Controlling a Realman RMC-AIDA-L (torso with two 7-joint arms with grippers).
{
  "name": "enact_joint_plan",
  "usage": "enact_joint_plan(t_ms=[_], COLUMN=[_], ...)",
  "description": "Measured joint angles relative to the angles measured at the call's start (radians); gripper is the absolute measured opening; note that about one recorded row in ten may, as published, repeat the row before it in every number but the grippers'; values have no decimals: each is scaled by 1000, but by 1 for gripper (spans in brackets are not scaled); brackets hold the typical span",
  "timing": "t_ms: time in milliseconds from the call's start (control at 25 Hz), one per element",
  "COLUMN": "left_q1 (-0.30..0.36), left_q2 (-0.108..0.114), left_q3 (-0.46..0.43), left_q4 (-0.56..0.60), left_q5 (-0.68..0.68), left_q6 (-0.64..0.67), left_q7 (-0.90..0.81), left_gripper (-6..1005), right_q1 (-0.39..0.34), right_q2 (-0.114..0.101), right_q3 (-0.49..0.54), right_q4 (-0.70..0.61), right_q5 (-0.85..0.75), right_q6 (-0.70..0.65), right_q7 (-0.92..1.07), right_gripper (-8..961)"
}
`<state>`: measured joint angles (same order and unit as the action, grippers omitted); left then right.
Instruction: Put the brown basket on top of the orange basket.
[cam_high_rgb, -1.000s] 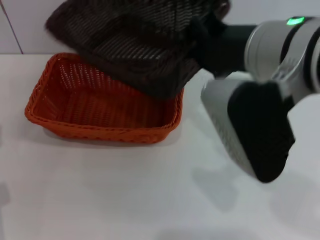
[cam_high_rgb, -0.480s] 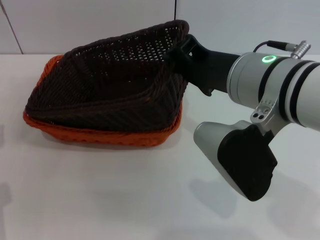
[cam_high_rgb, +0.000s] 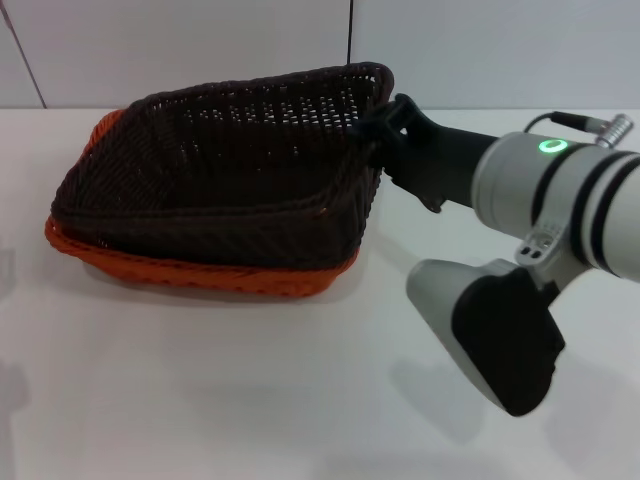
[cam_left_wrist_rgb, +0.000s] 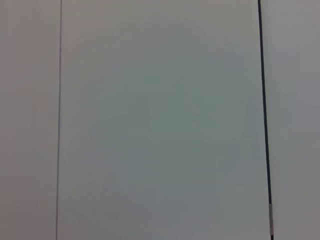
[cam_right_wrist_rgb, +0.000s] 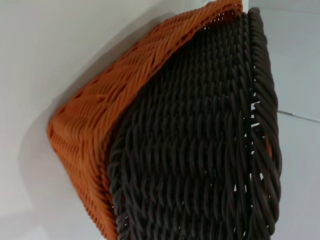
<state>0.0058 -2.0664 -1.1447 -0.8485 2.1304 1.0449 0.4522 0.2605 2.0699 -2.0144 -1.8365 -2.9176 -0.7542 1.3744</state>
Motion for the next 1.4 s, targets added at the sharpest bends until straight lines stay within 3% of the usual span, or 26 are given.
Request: enact_joint_plan(t_ms=[280,480,600,760,840,1040,1240,1400], left_q1=[-16,-23,-26,-40,-50,-55,-55,-60], left_q2=[2,2,3,3,3,3,4,7], left_q3=[1,0,1,2,5,10,10,7], left_q4=[12,16,21,41,54,60,60,78], left_q5=[2,2,3,2,2,2,2,2], left_q6=[-2,-2,-2,-3,-4,-4,-5,-15], left_q7=[5,5,5,5,5,-1,-5,-52], left_gripper=[754,754,754,754,754,754,754,754], right_q1=[-118,-229,-294,-354,-358,-358,-391,-424], right_q2=[0,8,16,21,22,22,14,12], right_q3=[-9,-32,-33,-12,-1,116,221,224], right_q4=[-78,-129,-134,-109,-106,-24,108,278], right_q5=[0,-1,-1,1,2,52,360,644], right_q6=[11,26,110,389,429,627,871,1197], right_q7=[-20,-27,-20,146,209,580,774,846], right_gripper=[305,465,585,755,833,832,832,831])
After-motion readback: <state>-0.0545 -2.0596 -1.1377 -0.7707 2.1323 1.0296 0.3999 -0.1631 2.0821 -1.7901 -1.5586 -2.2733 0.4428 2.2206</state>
